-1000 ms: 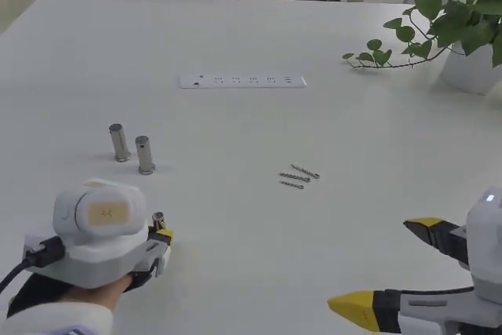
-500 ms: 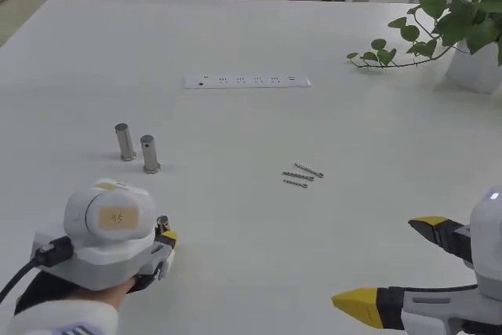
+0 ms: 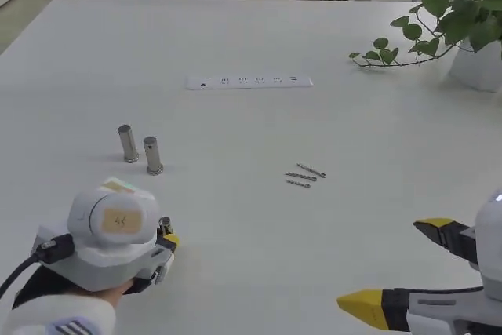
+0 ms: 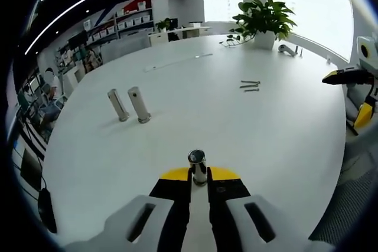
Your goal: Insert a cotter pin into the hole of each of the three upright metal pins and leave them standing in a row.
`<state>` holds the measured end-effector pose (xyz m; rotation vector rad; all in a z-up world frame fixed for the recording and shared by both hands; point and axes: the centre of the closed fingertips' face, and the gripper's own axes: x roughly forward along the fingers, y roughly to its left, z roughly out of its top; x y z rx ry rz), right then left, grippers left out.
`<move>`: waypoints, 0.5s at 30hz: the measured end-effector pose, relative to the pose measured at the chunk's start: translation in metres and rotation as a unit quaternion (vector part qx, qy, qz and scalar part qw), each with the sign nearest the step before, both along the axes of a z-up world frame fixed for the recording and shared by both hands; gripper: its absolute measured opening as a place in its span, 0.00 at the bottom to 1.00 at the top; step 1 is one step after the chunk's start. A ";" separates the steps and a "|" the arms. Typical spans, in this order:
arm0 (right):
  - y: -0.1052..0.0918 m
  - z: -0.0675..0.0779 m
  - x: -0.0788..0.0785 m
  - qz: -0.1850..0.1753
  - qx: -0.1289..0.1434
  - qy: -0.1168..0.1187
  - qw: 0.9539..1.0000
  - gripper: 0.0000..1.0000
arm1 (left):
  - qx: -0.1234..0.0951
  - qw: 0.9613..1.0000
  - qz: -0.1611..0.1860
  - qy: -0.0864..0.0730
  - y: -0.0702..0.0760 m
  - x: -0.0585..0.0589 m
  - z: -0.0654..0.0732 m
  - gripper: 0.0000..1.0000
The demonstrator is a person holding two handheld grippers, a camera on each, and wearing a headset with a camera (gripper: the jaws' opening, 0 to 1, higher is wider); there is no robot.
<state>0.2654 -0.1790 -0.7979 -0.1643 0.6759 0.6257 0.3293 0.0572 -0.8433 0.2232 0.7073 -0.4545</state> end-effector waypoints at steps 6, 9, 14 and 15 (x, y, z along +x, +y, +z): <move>0.000 0.001 0.001 0.003 -0.003 0.001 1.000 0.99 | -0.005 1.000 -0.021 0.011 -0.003 -0.004 -0.002 0.15; -0.001 0.003 0.003 0.005 -0.006 -0.003 1.000 0.99 | 0.004 1.000 -0.030 0.002 -0.002 -0.003 0.000 0.16; -0.008 0.005 0.008 0.015 -0.021 -0.008 1.000 0.99 | -0.015 0.999 -0.025 0.015 0.000 -0.006 0.002 0.21; -0.009 0.006 0.010 0.016 -0.024 -0.010 1.000 0.99 | -0.013 0.999 -0.029 0.013 0.000 -0.007 0.003 0.22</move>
